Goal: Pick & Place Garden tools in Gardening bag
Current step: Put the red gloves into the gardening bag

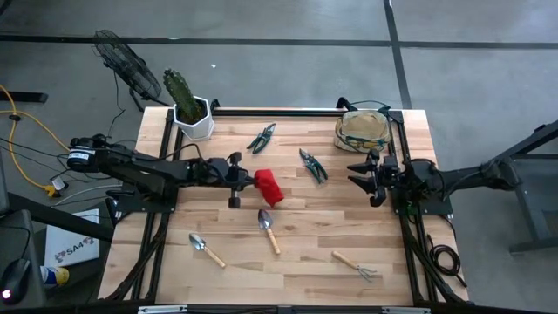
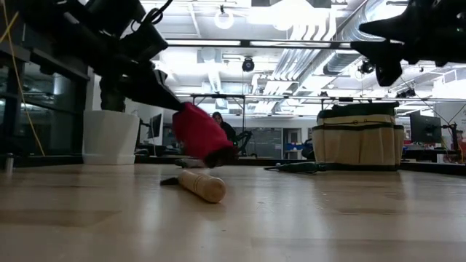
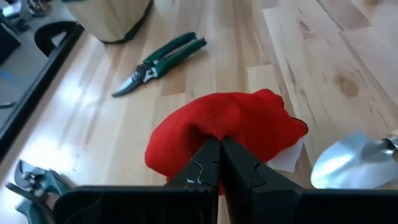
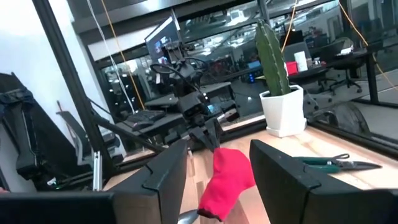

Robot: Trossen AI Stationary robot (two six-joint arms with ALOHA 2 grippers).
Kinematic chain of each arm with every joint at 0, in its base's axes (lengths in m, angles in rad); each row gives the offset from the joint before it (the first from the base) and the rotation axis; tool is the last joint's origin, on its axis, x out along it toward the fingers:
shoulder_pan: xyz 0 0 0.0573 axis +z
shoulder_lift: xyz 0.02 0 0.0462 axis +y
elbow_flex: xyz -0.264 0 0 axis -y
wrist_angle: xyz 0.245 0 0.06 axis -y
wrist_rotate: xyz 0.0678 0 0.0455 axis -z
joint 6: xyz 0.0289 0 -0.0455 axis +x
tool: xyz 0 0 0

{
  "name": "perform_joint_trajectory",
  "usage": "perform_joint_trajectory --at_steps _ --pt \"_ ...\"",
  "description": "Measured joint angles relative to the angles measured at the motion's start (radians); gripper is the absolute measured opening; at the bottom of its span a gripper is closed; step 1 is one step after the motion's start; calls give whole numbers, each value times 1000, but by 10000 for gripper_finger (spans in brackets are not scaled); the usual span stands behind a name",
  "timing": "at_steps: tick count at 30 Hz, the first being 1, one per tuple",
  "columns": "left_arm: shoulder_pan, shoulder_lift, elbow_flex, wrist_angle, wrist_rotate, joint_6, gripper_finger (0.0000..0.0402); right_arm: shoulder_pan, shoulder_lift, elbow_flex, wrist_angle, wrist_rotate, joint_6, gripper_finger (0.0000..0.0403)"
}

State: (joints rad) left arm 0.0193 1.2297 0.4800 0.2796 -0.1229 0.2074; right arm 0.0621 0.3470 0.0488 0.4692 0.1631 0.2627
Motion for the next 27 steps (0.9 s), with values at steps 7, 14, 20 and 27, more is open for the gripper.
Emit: perform_joint_trajectory --at_steps 7,14,20,27 --pt "0 0 29 1 -3 32 0 65 271 124 118 -5 -95 168" --pt "0 0 54 -22 -26 67 0 117 548 301 143 -23 -106 168" --pt "0 -13 91 -70 -26 110 0 121 745 397 140 -35 -3 168" --pt "0 -28 144 -83 -9 198 0 121 847 453 163 -17 3 168"
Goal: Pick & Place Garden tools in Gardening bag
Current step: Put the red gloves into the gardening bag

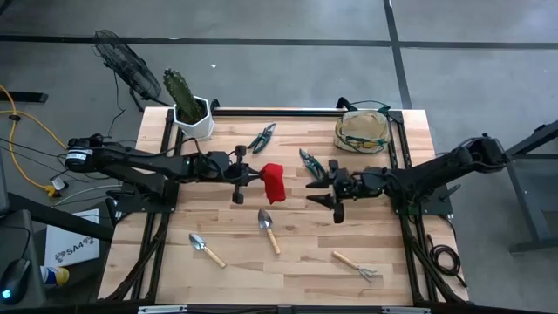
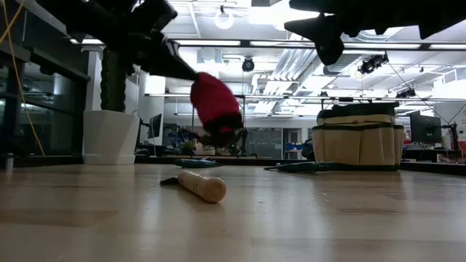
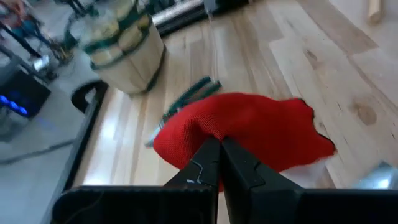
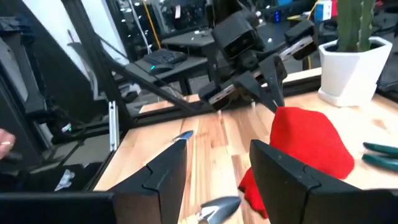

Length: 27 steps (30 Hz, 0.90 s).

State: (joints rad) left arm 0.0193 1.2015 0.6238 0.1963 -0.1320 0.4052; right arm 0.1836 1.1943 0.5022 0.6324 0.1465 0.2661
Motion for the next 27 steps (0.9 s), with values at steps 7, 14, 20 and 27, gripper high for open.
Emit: perform_joint_trajectory --at_steps 7,14,20,27 --pt "0 0 64 -48 -9 88 0 0 63 6 115 124 -29 170" --pt "0 0 90 -42 -41 142 0 -25 143 6 164 166 42 220" --pt "0 0 100 -36 -44 162 0 -58 202 6 178 162 92 280" --pt "0 0 100 -43 -40 167 0 -90 235 6 256 129 -114 316"
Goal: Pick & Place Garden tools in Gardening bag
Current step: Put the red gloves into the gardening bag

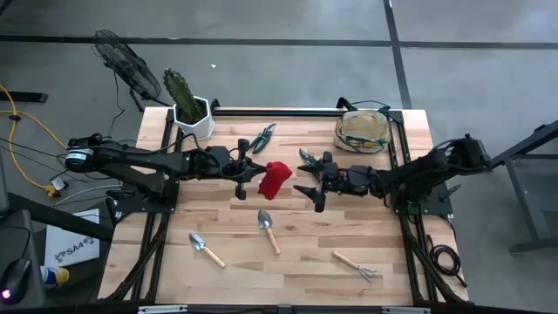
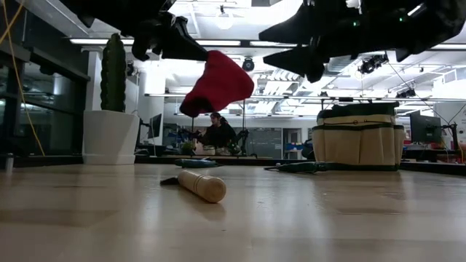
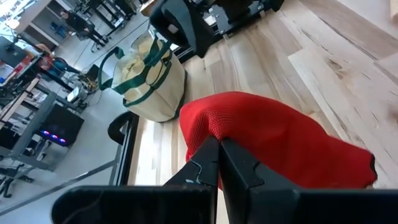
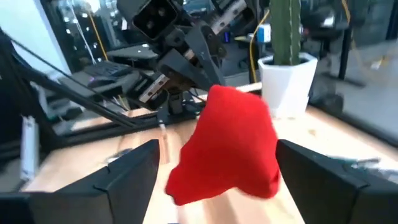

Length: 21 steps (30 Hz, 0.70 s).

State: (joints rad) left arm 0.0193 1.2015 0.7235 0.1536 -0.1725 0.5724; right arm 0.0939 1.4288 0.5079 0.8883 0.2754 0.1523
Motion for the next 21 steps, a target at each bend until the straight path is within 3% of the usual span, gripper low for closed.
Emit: perform_joint_trajectory --at_steps 4,9,13,21 --pt "0 0 0 2 1 0 0 -23 0 27 -35 -20 -90 318" --pt "0 0 0 6 1 0 0 -49 0 133 -248 -23 -193 317" --pt "0 0 0 3 1 0 0 -71 0 214 -395 -49 -205 317" --pt "0 0 0 0 1 0 0 -114 0 256 -494 -117 -201 317"
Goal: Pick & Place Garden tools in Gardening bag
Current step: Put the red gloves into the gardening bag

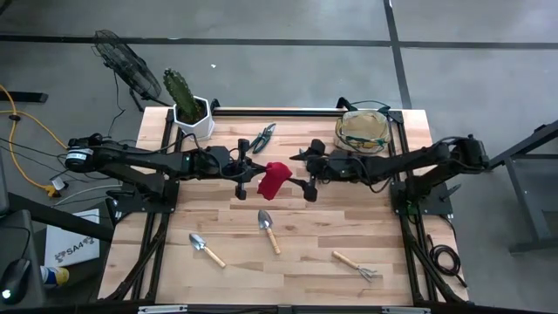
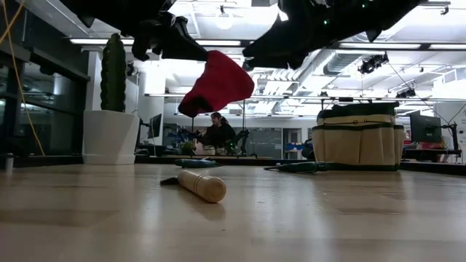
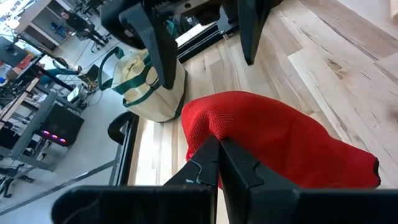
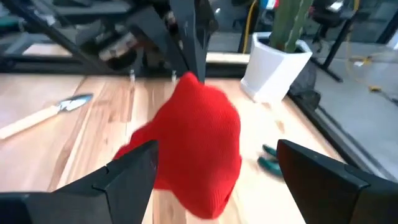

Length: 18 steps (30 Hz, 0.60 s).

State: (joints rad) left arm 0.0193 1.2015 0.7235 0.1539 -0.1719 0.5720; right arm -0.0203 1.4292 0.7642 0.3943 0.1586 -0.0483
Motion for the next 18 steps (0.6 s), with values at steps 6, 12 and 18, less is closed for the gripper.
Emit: perform_joint_trajectory --at_steps 6,12,18 --pt "0 0 0 0 0 0 0 -27 0 32 -23 -61 -1 317" --pt "0 0 0 0 1 1 0 -60 21 52 -47 -129 -1 317" --pt "0 0 -1 4 73 32 0 -81 99 97 -50 -225 2 317"
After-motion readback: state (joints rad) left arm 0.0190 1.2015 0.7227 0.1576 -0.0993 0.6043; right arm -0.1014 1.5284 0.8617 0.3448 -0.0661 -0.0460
